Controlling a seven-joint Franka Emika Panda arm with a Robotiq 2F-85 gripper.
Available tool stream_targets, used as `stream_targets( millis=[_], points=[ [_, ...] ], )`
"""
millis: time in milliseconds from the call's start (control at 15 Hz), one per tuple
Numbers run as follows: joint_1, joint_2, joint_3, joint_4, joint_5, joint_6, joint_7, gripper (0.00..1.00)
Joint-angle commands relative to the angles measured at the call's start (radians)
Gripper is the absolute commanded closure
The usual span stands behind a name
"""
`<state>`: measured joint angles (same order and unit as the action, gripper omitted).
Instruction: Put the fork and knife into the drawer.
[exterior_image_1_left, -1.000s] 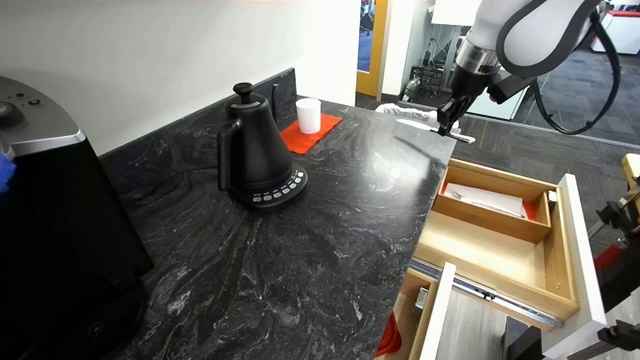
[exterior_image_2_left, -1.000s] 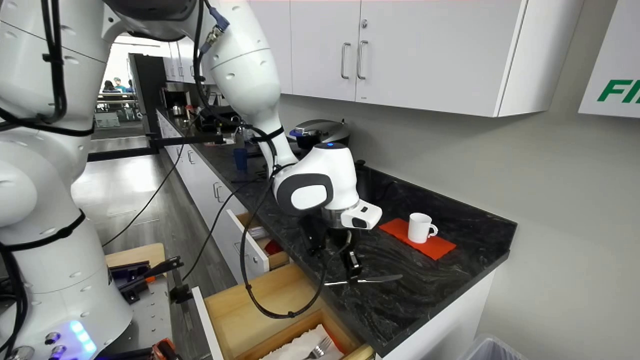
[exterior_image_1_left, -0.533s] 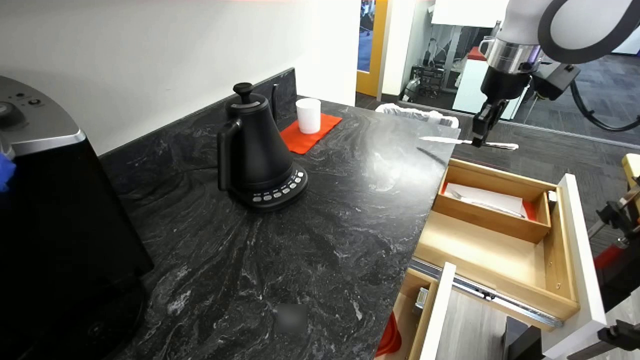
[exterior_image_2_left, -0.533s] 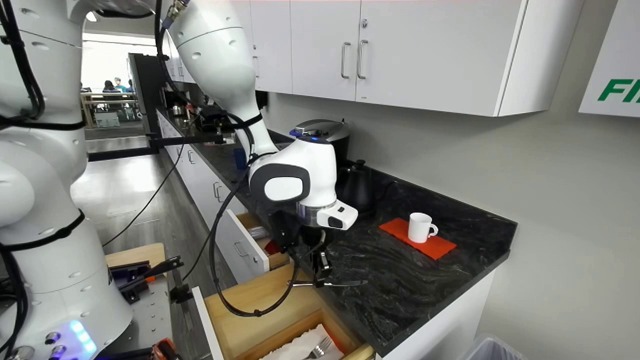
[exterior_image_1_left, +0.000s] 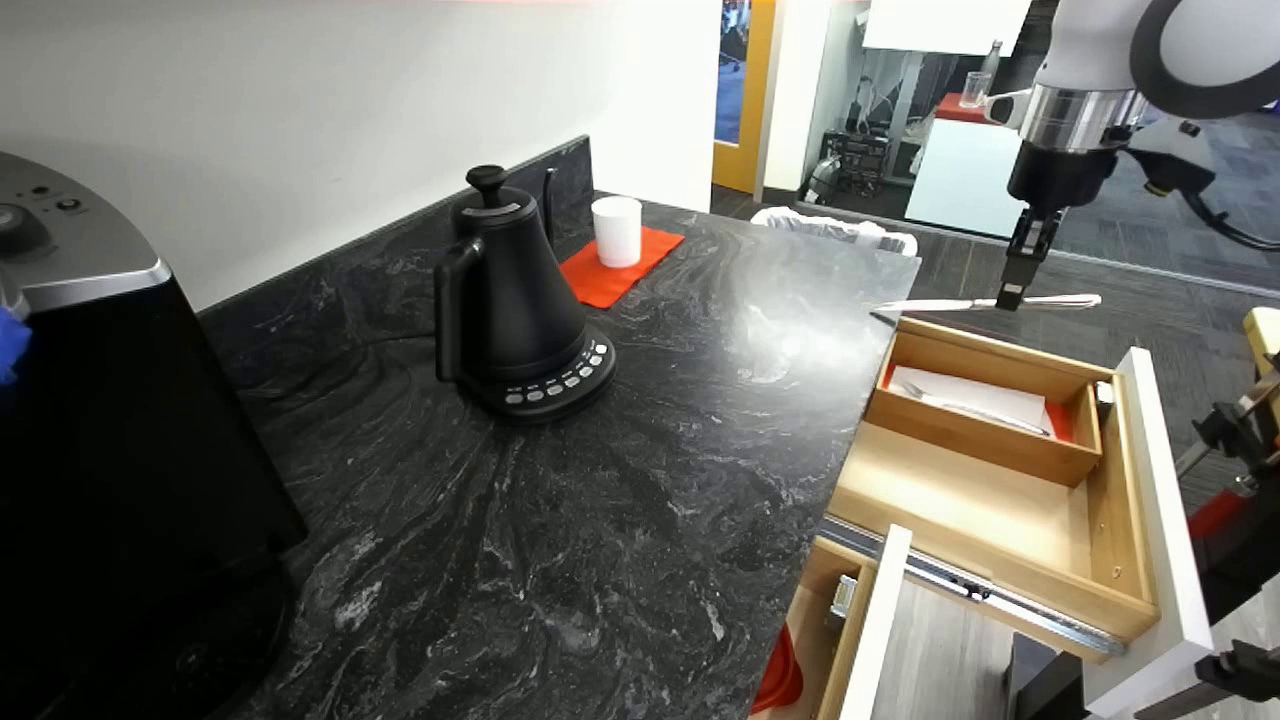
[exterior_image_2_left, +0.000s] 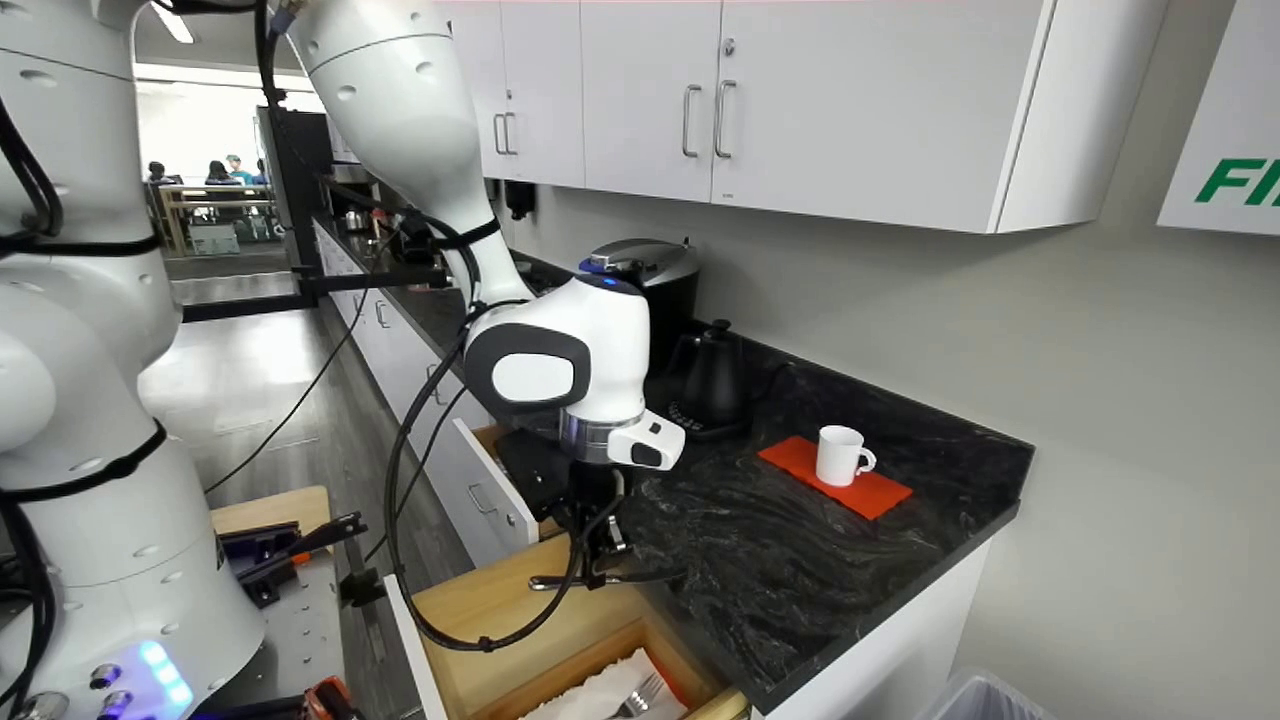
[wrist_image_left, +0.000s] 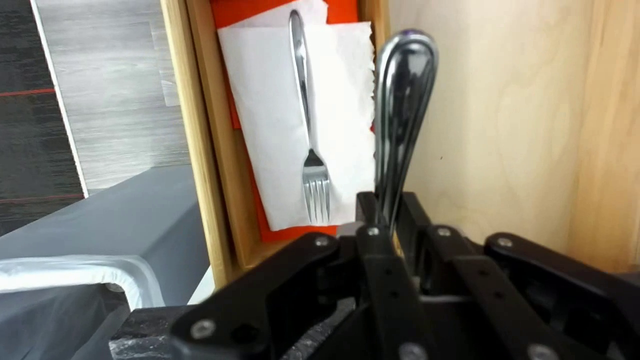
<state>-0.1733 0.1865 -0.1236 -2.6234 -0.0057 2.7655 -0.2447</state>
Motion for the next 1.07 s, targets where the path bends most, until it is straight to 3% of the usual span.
stream_targets(
  millis=[0, 400, 800, 933, 1000],
  points=[
    [-0.038, -0.081, -0.008, -0.051, -0.005, -0.069, -0.087, 0.92],
    [-0.062, -0.096, -0.076, -0.069, -0.069, -0.123, -0.11, 0.92],
    [-0.066, -0.032, -0.079, -0.034, -0.063, -0.152, -0.118, 0.92],
    [-0.073, -0.064, -0.099, -0.08, -0.093, -0.129, -0.113, 0.92],
    [-0.07, -0.067, -0.109, -0.09, -0.117, -0.113, -0.098, 0.62]
  ],
)
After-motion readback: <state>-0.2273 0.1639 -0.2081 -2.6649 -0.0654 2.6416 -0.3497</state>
